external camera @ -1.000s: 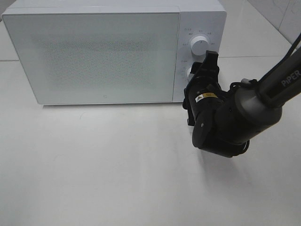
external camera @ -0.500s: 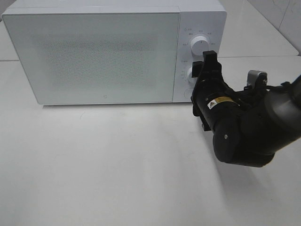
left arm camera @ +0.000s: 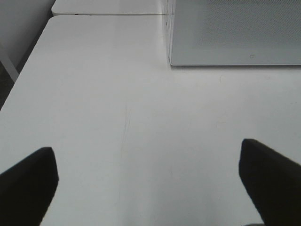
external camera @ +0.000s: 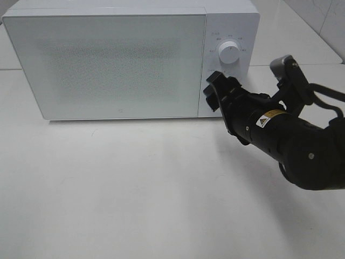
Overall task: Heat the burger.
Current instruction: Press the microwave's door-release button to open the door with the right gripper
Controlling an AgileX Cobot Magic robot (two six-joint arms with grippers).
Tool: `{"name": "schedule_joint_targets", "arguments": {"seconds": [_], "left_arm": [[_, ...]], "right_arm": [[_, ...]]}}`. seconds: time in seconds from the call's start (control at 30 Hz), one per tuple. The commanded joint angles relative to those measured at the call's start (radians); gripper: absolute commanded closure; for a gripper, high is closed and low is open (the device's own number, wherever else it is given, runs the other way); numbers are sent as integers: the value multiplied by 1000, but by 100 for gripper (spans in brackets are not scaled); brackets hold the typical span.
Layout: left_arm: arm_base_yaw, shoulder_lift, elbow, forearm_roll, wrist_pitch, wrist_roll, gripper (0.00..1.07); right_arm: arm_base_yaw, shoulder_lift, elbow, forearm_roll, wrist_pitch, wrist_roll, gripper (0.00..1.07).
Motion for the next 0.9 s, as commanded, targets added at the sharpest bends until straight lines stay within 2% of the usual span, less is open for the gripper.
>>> {"name": "schedule_joint_targets", "arguments": {"seconds": [0.03,0.07,0.13,0.17,0.3,0.47,0.7,0.73,0.87,0.9], "left_arm": [[2,-9,0,-2,-11,-1,9],[2,-9,0,-2,-11,-1,9],[2,-9,0,-2,-11,-1,9],[2,-9,0,-2,-11,-1,9],[2,-9,0,-2,-11,-1,9],[2,-9,0,-2,-11,-1,9],[2,-9,0,-2,-11,-1,9],[2,-9,0,-2,-11,-1,9],[2,-9,0,-2,-11,-1,9],[2,-9,0,-2,-11,-1,9]], "right_arm": [[-4,-53,2,-16,129,-197,37],[-4,-93,2,-16,236,-357,37],[-4,-108,2,-16,280,-433,37],[-18,-144,1,-16,393,-549,37],[-52,-187,1,-16,540,-708,37],[-139,-249,1,-17,842,-924,37],[-214,-323,-1,-62,1093,-972,37],[-214,-356,-14,-129,1183,-966,37],[-214,-406,-50,-222,1330,-927,37],[-214,-445,-85,-296,1435,-875,37]]}}
